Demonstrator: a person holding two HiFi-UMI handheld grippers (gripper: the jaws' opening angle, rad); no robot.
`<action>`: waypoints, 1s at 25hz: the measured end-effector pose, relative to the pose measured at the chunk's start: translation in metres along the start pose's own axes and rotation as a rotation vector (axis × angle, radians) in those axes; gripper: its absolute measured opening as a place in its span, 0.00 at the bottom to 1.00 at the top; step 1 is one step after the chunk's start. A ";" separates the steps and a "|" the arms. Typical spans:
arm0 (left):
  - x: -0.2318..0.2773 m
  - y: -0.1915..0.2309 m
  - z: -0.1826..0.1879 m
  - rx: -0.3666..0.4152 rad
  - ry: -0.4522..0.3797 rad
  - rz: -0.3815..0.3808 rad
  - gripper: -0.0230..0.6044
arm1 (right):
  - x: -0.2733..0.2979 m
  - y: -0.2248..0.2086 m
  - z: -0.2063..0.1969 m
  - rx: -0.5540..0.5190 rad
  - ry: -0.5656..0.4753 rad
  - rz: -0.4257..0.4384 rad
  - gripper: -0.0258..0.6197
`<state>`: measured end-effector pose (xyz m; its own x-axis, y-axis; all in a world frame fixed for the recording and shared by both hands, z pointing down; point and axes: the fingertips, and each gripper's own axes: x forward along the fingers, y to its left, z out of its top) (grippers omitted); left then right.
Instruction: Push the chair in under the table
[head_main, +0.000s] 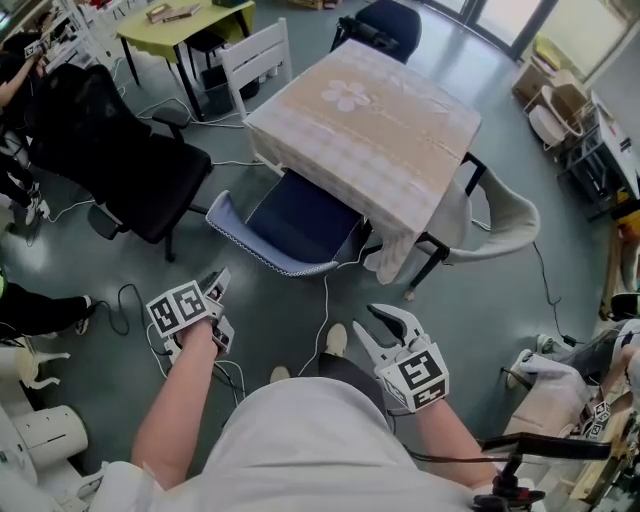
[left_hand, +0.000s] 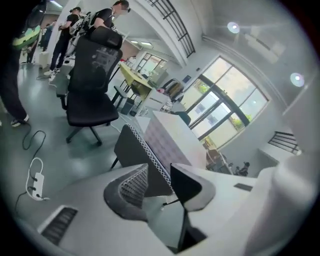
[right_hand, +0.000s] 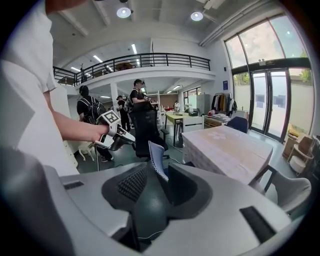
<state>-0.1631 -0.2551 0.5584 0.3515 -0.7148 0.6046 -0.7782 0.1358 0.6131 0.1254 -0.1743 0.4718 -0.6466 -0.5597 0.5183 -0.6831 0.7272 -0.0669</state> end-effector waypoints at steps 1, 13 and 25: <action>-0.013 -0.004 0.000 0.042 -0.015 -0.033 0.26 | 0.000 0.009 0.000 -0.007 -0.002 -0.002 0.25; -0.152 -0.034 -0.037 0.456 -0.046 -0.331 0.05 | 0.002 0.127 0.003 -0.035 -0.029 -0.013 0.10; -0.226 -0.049 -0.083 0.698 -0.015 -0.508 0.05 | 0.001 0.206 0.009 -0.087 -0.038 0.009 0.08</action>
<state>-0.1613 -0.0435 0.4338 0.7402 -0.5845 0.3323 -0.6722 -0.6516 0.3514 -0.0191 -0.0282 0.4512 -0.6662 -0.5665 0.4850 -0.6461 0.7633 0.0039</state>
